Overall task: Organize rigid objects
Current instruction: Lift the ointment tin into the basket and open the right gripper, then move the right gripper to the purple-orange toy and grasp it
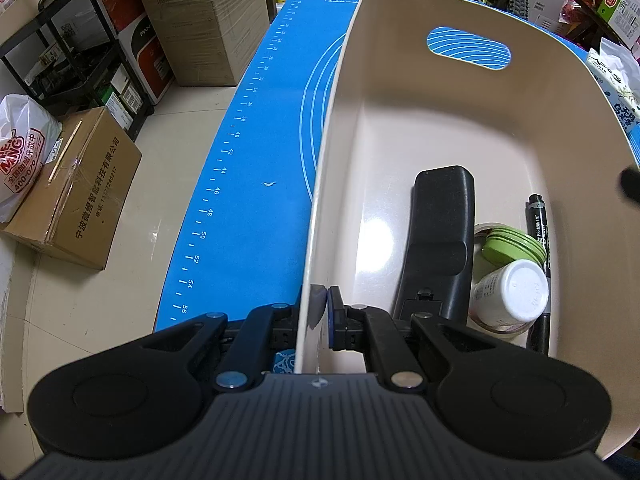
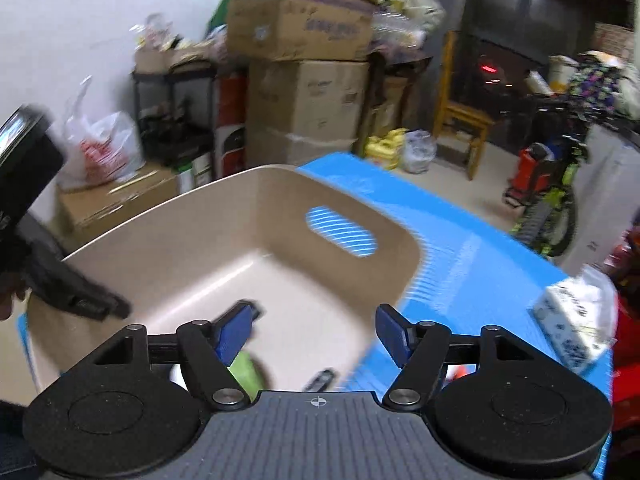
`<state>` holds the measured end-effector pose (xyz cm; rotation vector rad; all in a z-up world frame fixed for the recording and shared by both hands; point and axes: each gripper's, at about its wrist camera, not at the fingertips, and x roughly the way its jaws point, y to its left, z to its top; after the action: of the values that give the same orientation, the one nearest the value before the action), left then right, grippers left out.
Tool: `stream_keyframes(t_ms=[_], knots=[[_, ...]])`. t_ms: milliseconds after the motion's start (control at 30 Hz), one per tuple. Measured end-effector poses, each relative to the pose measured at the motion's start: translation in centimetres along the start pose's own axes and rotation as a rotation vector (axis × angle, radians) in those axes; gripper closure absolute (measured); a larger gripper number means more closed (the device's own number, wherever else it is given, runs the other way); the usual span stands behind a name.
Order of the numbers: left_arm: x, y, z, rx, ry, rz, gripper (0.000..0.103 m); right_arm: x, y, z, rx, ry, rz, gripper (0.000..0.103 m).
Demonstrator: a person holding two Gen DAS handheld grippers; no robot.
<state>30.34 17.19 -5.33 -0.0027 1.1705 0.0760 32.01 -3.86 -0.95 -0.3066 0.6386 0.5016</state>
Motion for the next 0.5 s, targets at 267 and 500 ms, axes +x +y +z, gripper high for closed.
stream_keyframes(t_ms=[267, 500], knots=[[0.0, 0.0, 0.0, 0.0, 0.0, 0.001, 0.094, -0.7, -6.2, -2.5, 0.102, -0.002, -0.149, 0.026], [0.0, 0.0, 0.0, 0.0, 0.0, 0.002, 0.094, 2.0, -9.1, -5.9, 0.17, 0.079, -0.231, 0.026]])
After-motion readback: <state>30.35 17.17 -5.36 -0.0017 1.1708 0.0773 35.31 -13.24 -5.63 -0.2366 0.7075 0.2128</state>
